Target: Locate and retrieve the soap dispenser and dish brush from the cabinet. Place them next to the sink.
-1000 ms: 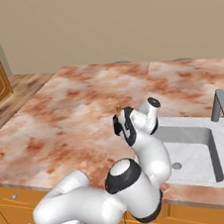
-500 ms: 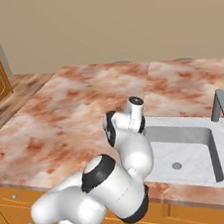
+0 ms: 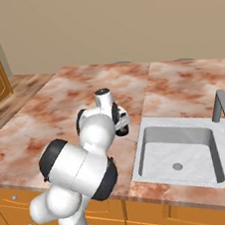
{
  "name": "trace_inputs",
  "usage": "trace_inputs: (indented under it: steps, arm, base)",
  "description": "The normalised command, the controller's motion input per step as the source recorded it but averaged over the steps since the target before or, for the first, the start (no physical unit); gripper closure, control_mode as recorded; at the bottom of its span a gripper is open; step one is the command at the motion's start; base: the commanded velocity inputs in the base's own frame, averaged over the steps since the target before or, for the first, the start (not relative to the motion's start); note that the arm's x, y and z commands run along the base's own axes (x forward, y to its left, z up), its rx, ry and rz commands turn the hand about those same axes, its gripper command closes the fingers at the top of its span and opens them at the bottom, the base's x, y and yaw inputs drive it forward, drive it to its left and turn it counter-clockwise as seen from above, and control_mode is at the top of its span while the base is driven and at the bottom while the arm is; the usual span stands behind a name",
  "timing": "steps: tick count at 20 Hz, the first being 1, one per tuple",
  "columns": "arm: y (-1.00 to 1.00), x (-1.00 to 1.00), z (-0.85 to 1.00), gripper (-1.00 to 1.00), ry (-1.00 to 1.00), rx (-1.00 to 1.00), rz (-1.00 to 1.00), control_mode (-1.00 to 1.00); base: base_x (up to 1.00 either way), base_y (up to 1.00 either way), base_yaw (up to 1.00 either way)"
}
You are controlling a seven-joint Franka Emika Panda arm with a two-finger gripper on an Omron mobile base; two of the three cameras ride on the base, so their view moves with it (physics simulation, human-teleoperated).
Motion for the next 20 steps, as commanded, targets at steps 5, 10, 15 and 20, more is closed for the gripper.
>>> trace_inputs:
  steps: [5,10,15,20]
  arm:
    - [0.28,-0.18,0.26,-1.00,0.03,-0.20,-0.17,-1.00]
    - [0.09,-0.11,0.21,-1.00,0.13,-0.10,-0.25,-1.00]
    - [0.09,-0.07,0.06,-1.00,0.15,-0.13,-0.26,-1.00]
    - [0.07,-0.55,-0.17,-1.00,0.00,-0.07,-0.27,-1.00]
  base:
    - [0.00,0.00,0.00]
    - [0.00,0.00,0.00]
    - [0.00,0.00,0.00]
    - [0.00,0.00,0.00]
